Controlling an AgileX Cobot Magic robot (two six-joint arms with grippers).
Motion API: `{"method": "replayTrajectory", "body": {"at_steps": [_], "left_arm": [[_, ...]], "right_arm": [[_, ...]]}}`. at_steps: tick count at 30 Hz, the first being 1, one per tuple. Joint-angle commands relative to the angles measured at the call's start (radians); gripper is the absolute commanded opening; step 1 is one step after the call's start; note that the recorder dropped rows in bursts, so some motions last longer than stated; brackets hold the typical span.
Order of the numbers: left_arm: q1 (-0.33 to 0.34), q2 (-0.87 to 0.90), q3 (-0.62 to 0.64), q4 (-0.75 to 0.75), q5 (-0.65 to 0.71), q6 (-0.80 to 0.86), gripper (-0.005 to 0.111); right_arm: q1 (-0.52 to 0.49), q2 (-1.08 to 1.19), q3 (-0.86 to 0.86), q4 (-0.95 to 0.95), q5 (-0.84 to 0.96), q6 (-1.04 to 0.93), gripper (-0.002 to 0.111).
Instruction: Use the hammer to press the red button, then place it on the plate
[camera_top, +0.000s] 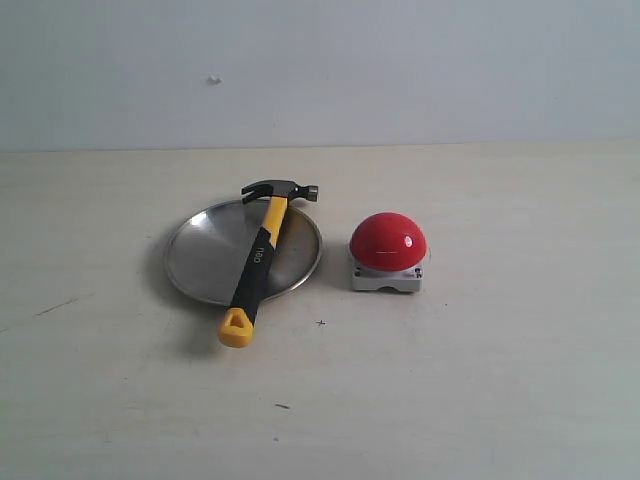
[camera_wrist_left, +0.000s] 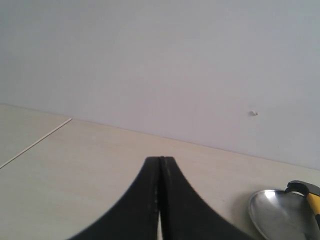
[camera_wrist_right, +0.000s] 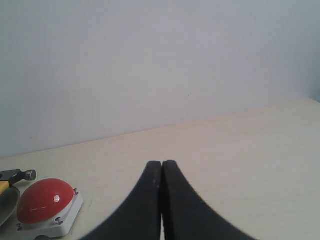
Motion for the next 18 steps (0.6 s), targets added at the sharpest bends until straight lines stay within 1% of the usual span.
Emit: {"method": "replayTrajectory", "body": {"at_steps": [1,4,7,9,10,13,15,18], "left_arm": [[-0.005,-0.006,0.003,-0.002,-0.015,-0.004,0.0],[-0.017,-0.006,0.003,-0.002,-0.013,-0.004,0.0],[0.042,-0.006,0.003,-0.002,-0.01,-0.004,0.0],[0.105,-0.006,0.003,-0.002,-0.004,-0.004,0.0],[0.125,-0.006,0.003,-0.002,-0.002,-0.004,0.0],[0.145,-0.006,0.003,-0.002,-0.002,-0.004,0.0],[0.129,-0.006,0.003,-0.002,-0.002,-0.004,0.0],[0.041,-0.006,0.003,-0.002,0.0,-0.004,0.0]], "right_arm": [[-0.006,-0.005,0.004,-0.002,-0.006,-0.007,0.0],[-0.006,-0.005,0.004,-0.002,-0.006,-0.007,0.0],[-0.006,-0.005,0.004,-0.002,-0.006,-0.007,0.0],[-0.006,-0.005,0.004,-0.002,-0.006,-0.007,0.0],[-0.006,-0.005,0.004,-0.002,-0.006,-0.007,0.0],[-0.006,-0.005,0.004,-0.002,-0.006,-0.007,0.0],[-0.006,-0.005,0.004,-0.002,-0.006,-0.007,0.0],[-0.006,-0.005,0.004,-0.002,-0.006,-0.007,0.0]]}}
